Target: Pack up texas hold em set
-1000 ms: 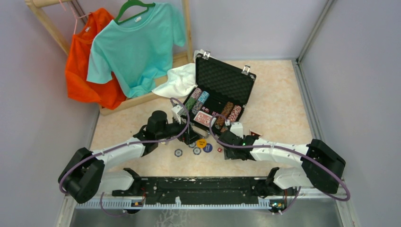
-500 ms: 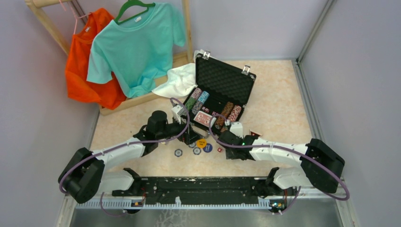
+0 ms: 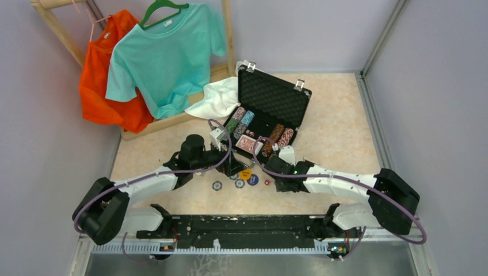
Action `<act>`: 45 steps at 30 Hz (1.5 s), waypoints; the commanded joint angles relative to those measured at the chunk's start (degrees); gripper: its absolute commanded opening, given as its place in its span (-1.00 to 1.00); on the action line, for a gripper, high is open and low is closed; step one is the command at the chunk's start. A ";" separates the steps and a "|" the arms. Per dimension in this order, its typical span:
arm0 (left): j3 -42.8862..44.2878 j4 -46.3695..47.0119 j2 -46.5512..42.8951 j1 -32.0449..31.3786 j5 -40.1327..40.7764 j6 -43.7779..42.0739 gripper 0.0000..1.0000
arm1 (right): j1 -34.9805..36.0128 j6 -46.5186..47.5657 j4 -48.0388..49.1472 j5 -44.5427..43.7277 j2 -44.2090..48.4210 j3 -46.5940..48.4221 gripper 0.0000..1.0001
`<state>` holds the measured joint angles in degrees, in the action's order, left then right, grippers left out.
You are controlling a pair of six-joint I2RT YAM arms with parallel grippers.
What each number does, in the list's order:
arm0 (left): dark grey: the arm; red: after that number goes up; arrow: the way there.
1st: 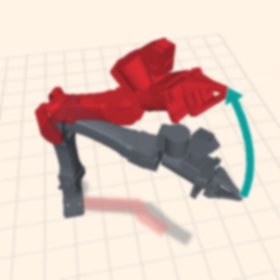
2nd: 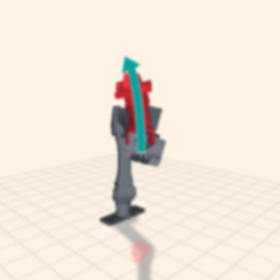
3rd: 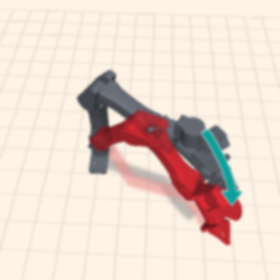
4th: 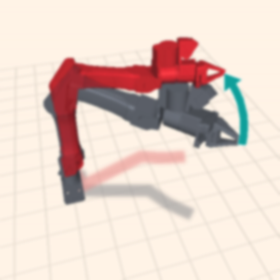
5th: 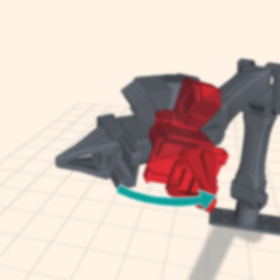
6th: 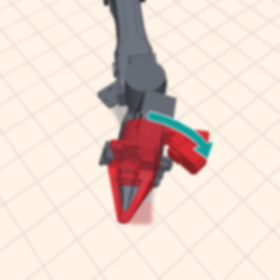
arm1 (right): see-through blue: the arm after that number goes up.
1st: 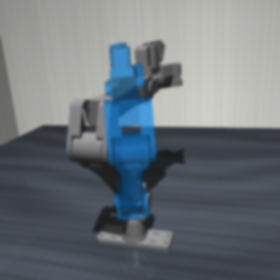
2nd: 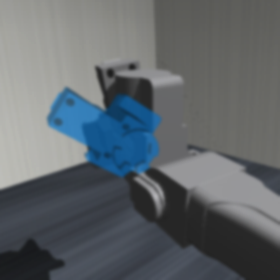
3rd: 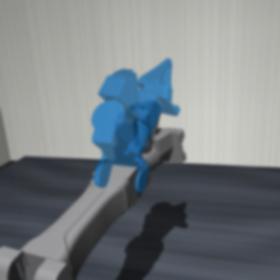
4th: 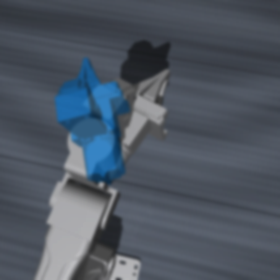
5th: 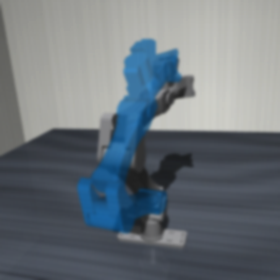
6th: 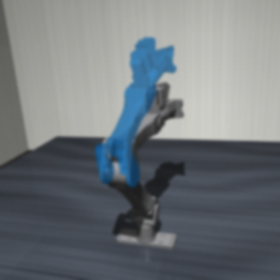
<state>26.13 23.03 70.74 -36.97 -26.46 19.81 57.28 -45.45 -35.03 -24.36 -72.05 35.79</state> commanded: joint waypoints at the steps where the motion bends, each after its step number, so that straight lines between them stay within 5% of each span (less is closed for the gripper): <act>1: 1.78 -0.59 1.95 0.32 -2.26 0.95 0.94 | 0.38 2.02 -1.01 -2.24 1.37 4.28 -0.30; 7: 3.20 -1.07 3.37 0.32 -4.61 2.45 0.94 | 0.33 3.32 -0.50 -2.86 1.46 5.25 -0.28; 16: 3.42 -1.23 4.55 0.41 -4.23 2.34 0.94 | 0.34 6.15 4.21 -0.85 -3.23 6.50 0.21; 45: 2.13 -1.01 4.32 1.99 -5.17 2.39 0.94 | 0.29 5.46 10.63 3.44 -9.52 2.08 0.09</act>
<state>28.14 21.47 75.44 -35.46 -30.68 22.20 57.25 -39.24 -24.64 -21.52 -81.38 39.48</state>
